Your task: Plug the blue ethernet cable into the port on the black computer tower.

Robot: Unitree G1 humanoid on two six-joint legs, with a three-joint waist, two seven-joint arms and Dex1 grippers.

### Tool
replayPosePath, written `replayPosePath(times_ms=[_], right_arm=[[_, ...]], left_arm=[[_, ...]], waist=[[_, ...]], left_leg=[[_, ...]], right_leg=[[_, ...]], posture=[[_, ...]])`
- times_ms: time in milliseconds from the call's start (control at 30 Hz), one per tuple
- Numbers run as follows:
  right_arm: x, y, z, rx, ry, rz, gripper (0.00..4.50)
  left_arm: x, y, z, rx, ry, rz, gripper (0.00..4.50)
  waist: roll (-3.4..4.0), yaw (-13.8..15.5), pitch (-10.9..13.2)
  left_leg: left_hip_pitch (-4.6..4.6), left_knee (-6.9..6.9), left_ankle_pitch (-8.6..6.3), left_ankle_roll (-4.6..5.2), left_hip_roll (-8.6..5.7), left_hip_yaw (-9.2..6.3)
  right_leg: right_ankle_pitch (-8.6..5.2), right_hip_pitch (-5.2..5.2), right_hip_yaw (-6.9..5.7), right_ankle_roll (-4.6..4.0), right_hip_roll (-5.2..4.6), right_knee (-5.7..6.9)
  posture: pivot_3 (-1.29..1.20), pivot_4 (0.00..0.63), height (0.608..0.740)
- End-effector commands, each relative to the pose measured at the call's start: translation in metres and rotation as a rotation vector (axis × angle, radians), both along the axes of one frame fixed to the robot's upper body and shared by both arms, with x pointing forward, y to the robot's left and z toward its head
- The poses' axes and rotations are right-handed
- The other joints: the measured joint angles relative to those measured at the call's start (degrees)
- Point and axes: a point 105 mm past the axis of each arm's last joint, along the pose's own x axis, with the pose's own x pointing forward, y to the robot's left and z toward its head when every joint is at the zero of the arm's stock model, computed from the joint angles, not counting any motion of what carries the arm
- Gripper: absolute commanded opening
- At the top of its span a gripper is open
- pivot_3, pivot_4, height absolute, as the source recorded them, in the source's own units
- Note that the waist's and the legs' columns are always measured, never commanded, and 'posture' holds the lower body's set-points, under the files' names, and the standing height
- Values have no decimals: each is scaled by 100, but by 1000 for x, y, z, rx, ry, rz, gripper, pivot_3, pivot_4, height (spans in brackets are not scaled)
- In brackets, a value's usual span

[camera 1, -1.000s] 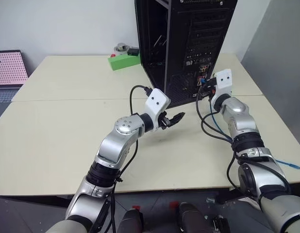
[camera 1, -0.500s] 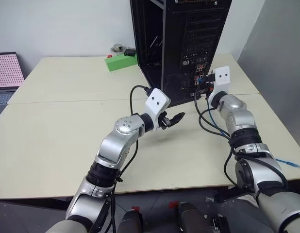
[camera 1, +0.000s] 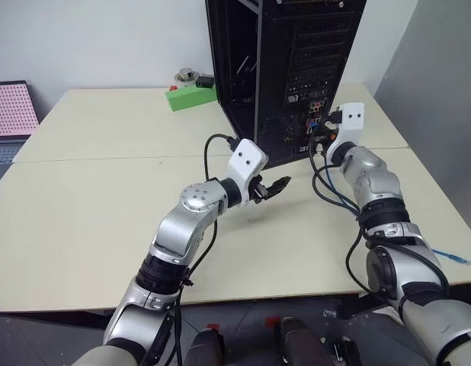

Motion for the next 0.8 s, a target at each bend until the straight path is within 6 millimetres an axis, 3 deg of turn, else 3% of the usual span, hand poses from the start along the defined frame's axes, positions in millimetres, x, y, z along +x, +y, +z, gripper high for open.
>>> replayPosePath(times_ms=[33, 800], right_arm=[[-1, 5, 37, 32, -107, 17, 0], [3, 10, 30, -24, -100, 22, 0]], left_arm=[[-2, 0, 10, -14, -43, 1, 3311], [0, 2, 11, -18, -46, 15, 3311]], waist=[[0, 0, 0], [1, -7, 0]], left_leg=[[0, 0, 0, 0, 0, 0], [1, 0, 0, 0, 0, 0]], right_leg=[[0, 0, -1, 0, 0, 1], [0, -1, 0, 0, 0, 2]], posture=[[0, 150, 740], [0, 150, 740]])
